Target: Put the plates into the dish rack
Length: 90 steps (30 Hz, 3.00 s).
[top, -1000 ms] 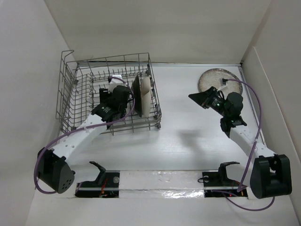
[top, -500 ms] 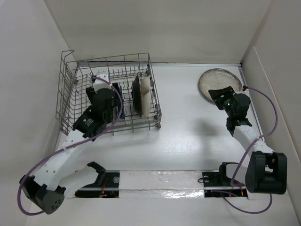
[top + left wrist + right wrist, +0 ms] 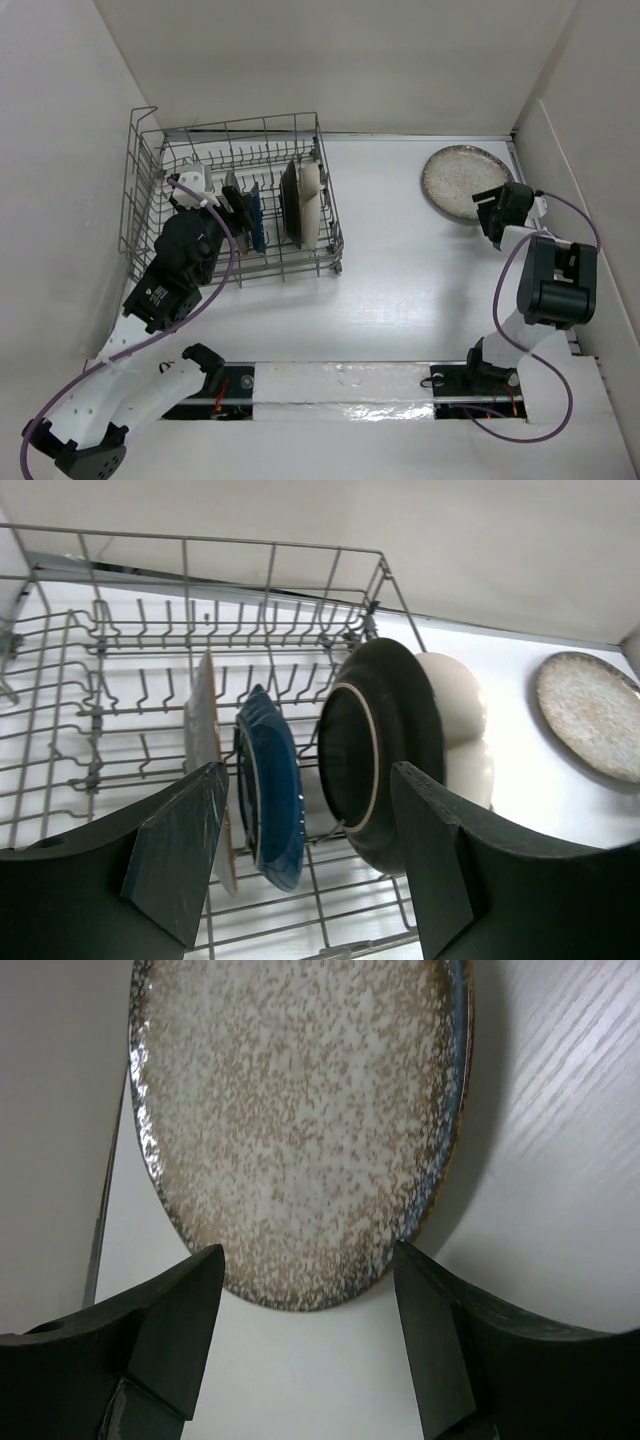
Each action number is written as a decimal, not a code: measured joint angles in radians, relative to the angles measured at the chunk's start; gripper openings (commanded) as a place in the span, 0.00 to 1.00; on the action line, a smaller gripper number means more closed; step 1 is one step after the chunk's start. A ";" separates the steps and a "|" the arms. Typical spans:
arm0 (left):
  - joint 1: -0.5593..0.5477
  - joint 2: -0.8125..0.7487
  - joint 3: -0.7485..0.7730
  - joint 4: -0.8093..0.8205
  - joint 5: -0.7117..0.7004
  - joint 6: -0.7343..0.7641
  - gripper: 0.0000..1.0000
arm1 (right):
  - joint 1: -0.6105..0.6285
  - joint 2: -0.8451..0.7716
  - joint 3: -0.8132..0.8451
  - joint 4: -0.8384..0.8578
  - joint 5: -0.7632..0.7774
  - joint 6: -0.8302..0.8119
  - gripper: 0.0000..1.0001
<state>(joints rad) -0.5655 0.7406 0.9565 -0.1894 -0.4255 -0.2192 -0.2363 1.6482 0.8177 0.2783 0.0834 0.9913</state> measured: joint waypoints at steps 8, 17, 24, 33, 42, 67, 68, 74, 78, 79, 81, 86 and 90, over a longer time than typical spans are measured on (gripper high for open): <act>0.000 -0.011 -0.014 0.016 0.085 -0.002 0.61 | -0.019 0.125 0.105 -0.040 0.032 0.056 0.70; 0.000 -0.038 -0.017 0.025 0.097 -0.003 0.61 | -0.068 0.134 0.127 -0.098 0.009 0.063 0.60; 0.000 -0.038 -0.018 0.028 0.114 -0.005 0.61 | -0.137 0.071 0.051 -0.102 -0.013 -0.007 0.64; 0.000 -0.052 -0.027 0.028 0.127 -0.006 0.60 | -0.130 0.192 0.240 -0.281 -0.058 -0.102 0.50; 0.000 -0.089 -0.027 0.029 0.146 -0.006 0.61 | -0.121 0.292 0.442 -0.429 -0.119 -0.115 0.00; 0.000 -0.086 -0.034 0.037 0.203 -0.012 0.60 | -0.044 -0.071 -0.192 -0.034 -0.331 -0.229 0.64; 0.000 -0.081 -0.034 0.036 0.205 -0.012 0.60 | -0.046 -0.062 -0.192 -0.013 -0.339 -0.230 0.64; 0.000 -0.068 -0.034 0.036 0.216 -0.012 0.60 | -0.065 -0.035 -0.192 0.035 -0.376 -0.236 0.54; 0.000 -0.068 -0.034 0.036 0.219 -0.012 0.60 | -0.096 -0.006 -0.200 0.056 -0.403 -0.233 0.29; 0.000 -0.068 -0.034 0.036 0.220 -0.012 0.60 | -0.105 0.000 -0.201 0.062 -0.411 -0.233 0.23; 0.000 -0.068 -0.034 0.037 0.222 -0.012 0.60 | -0.120 0.014 -0.210 0.079 -0.430 -0.220 0.00; 0.000 -0.063 -0.034 0.044 0.251 -0.020 0.60 | -0.135 0.020 -0.253 0.172 -0.493 -0.162 0.00; 0.000 -0.053 -0.022 0.051 0.352 -0.052 0.59 | -0.130 -0.044 -0.350 0.258 -0.534 -0.093 0.00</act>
<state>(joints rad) -0.5655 0.6876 0.9344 -0.1383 -0.0738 -0.2710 -0.3668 1.6043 0.4679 0.5362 -0.4511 0.8982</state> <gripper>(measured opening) 0.602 0.072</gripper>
